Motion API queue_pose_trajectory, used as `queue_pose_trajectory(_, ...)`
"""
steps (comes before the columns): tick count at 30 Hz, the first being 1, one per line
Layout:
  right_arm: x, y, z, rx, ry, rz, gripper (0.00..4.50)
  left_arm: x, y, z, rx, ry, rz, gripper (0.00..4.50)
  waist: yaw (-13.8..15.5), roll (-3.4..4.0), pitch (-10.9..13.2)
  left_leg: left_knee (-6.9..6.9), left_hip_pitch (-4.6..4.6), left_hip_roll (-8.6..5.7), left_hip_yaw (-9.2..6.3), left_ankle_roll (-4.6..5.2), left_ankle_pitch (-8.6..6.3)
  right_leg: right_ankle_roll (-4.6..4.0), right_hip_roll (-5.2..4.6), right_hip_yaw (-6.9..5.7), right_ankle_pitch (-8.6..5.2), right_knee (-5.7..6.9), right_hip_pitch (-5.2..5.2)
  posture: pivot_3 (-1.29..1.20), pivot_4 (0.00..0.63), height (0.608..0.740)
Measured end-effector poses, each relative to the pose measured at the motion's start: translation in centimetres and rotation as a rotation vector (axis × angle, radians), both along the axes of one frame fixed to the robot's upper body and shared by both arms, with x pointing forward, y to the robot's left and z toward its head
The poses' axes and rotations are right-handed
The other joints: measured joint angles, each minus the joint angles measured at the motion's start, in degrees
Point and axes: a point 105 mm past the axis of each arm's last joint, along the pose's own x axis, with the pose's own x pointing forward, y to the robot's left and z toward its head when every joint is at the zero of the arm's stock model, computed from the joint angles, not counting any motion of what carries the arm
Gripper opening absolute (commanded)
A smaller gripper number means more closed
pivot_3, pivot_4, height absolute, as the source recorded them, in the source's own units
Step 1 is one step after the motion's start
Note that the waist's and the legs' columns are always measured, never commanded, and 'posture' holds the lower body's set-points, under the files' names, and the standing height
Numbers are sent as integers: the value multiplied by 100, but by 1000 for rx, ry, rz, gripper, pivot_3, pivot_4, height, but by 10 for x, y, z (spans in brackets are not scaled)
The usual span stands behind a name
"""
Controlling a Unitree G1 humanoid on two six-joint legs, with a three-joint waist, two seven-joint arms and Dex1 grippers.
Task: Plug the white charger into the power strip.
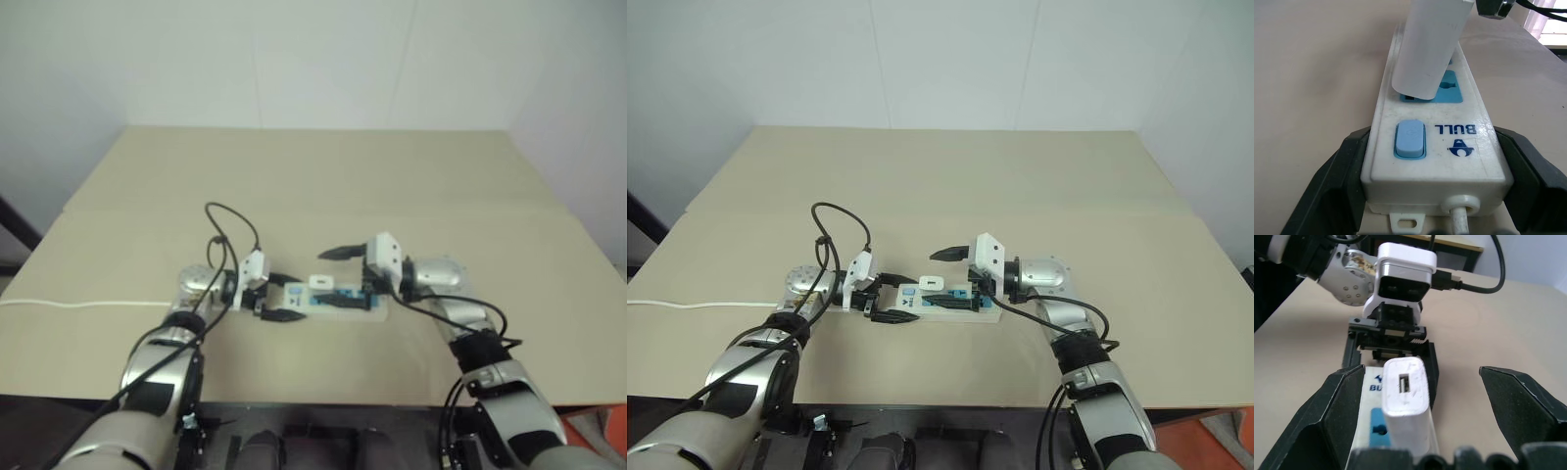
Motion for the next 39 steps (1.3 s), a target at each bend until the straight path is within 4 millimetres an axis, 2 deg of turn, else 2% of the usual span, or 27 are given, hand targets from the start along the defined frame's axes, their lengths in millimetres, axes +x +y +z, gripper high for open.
queue_pose_trajectory(5, -3, 2, -2, 3, 11, 15, 4399, 0, 0, 0, 0, 0, 0, 3282, 0, 0, 0, 0, 0, 0, 1, 0, 0, 0, 0, 0, 0, 0, 0, 0, 150, 740)
queue_pose_trajectory(15, 1, 3, -13, 1, 34, -7, 1127, 0, 0, 0, 0, 0, 0, 3282, 0, 0, 0, 0, 0, 0, 2, 0, 0, 0, 0, 0, 0, 0, 0, 0, 150, 740)
queue_pose_trajectory(24, 0, 3, -14, -1, 32, 8, 1125, 0, 0, 0, 0, 0, 0, 3282, -1, 0, 0, 0, 1, 0, 1, 0, 0, 0, 0, 0, 0, 0, 1, 0, 150, 740)
queue_pose_trajectory(32, 8, 4, -11, -36, 152, 24, 1125, 0, 0, 0, 1, 0, -2, 3282, -1, 0, 0, 0, 1, 0, 0, 0, 0, 0, 0, 0, 0, 1, 1, 0, 150, 740)
queue_pose_trajectory(39, 8, 5, -12, -54, 145, 30, 1125, 0, 0, 0, 1, -1, -2, 3282, -2, 0, 0, 0, 2, 0, 1, 0, 0, 0, 0, 0, 0, 1, 1, 0, 150, 740)
